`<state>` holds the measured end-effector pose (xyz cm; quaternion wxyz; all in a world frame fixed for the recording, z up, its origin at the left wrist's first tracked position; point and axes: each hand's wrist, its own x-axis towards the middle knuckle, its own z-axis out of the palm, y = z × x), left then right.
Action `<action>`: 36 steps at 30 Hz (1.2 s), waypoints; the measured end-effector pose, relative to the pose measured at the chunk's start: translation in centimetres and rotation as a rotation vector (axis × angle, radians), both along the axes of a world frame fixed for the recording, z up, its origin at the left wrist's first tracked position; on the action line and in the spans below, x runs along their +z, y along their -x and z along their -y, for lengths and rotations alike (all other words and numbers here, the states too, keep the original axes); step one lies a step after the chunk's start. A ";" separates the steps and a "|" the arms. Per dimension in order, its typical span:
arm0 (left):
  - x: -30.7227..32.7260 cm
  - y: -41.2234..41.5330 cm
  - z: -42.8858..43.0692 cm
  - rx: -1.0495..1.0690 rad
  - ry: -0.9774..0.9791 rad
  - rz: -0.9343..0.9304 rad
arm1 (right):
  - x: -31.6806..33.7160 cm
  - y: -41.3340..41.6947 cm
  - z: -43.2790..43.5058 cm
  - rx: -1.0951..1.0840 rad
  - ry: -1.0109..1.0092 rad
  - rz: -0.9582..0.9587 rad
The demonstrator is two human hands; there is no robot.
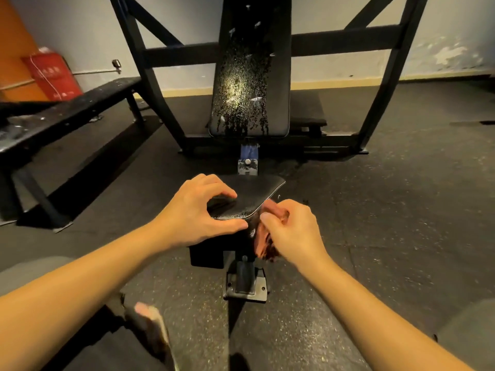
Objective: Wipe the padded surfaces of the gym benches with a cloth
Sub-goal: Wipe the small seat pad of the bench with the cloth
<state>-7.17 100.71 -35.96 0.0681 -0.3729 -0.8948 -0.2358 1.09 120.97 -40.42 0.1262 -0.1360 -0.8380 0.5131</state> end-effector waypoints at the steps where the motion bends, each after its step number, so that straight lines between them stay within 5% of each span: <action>1: 0.2 0.2 -0.2 -0.008 0.033 0.005 | 0.2 -1.2 0.9 0.053 -0.024 -0.059; 5: 0.9 0.5 -1.9 -0.078 0.113 -0.031 | -1.1 -1.6 1.6 0.088 -0.059 -0.182; 11: 0.5 1.2 -2.6 -0.082 0.122 0.050 | -5.5 6.9 -3.3 -0.049 -0.012 0.164; 18: 0.7 1.3 -2.6 -0.116 0.069 0.096 | -1.1 -1.4 0.4 0.260 -0.097 -0.177; 21: 0.6 1.1 -2.5 -0.126 0.079 0.091 | -1.5 -1.2 0.7 0.219 -0.156 -0.230; 27: 0.5 0.7 -2.4 -0.102 0.086 0.065 | -5.8 8.0 -3.8 -0.068 -0.100 0.118; 36: 0.6 0.6 -2.8 -0.081 0.091 0.067 | -2.2 1.3 -1.4 0.234 -0.207 -0.320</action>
